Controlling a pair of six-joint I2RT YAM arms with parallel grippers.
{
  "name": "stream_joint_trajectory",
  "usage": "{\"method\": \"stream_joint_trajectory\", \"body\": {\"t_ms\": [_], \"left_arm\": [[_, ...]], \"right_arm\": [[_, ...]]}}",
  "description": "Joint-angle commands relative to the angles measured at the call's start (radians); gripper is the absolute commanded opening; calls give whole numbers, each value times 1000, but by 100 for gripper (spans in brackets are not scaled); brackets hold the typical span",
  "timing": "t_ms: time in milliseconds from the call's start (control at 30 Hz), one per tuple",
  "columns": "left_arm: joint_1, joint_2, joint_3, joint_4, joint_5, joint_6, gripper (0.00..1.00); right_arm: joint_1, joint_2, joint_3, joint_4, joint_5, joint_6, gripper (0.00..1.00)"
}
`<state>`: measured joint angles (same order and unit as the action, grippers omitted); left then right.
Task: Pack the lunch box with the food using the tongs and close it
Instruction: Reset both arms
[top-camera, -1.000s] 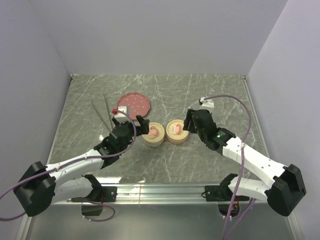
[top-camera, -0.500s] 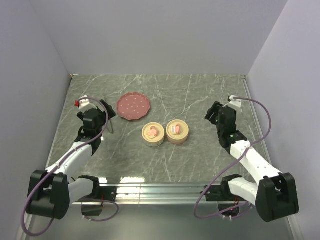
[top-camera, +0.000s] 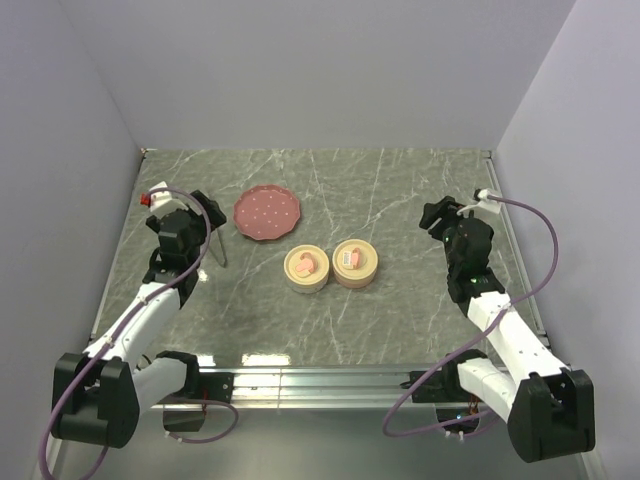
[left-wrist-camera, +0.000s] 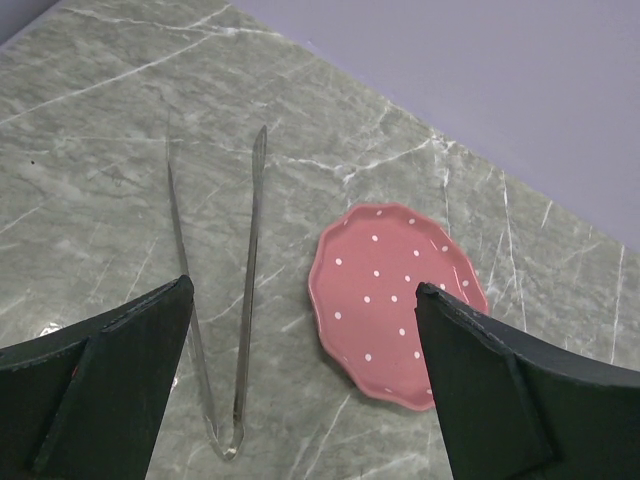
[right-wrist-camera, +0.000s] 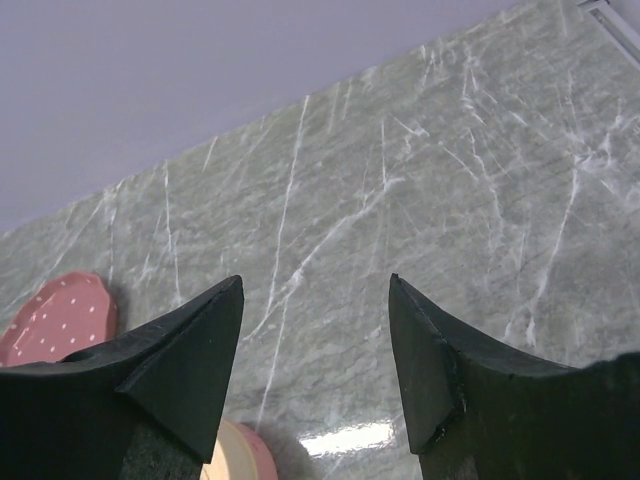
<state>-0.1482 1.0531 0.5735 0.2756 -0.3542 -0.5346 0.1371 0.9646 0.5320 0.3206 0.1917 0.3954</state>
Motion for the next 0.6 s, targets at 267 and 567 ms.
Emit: {"method": "stream_joint_trajectory", "body": {"t_ms": [267, 567], "left_arm": [[2, -8, 26, 17, 29, 25, 100], [2, -8, 23, 27, 20, 25, 99]], "right_arm": [[-7, 2, 3, 49, -18, -16, 67], [-8, 20, 17, 40, -24, -18, 67]]}}
